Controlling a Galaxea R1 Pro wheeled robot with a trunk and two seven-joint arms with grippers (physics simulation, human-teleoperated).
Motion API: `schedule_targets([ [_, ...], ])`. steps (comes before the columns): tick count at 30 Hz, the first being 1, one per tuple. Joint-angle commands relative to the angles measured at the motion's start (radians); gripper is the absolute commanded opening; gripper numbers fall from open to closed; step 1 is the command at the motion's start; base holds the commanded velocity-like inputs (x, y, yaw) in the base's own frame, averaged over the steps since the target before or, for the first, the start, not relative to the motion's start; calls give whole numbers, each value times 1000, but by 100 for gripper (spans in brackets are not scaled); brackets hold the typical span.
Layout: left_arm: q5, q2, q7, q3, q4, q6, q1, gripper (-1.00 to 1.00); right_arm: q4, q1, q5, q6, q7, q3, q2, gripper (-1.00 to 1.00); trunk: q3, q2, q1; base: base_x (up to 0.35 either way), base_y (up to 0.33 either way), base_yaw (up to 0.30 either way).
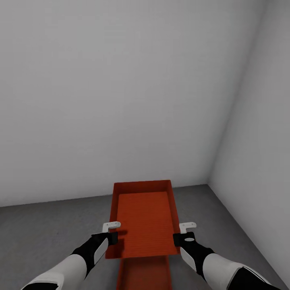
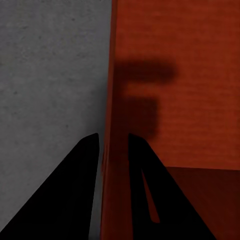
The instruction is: Move the two storage containers from the living room to the garage. In the garage, place one container on the floor and stack the other container on top of it (either order is fine).
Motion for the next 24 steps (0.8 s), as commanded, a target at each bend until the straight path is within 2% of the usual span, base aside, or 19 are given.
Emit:
schedule_targets([
  [1,11,1,15,-1,-7,6,-1,-100,22,0,-23,3,-14,-25,-4,-100,-2,-2,1,132,0,0],
  [24,12,1,15,-1,-7,4,-1,-100,23,0,-23,3,-14,-25,-4,-100,-2,-2,1,8,0,0],
])
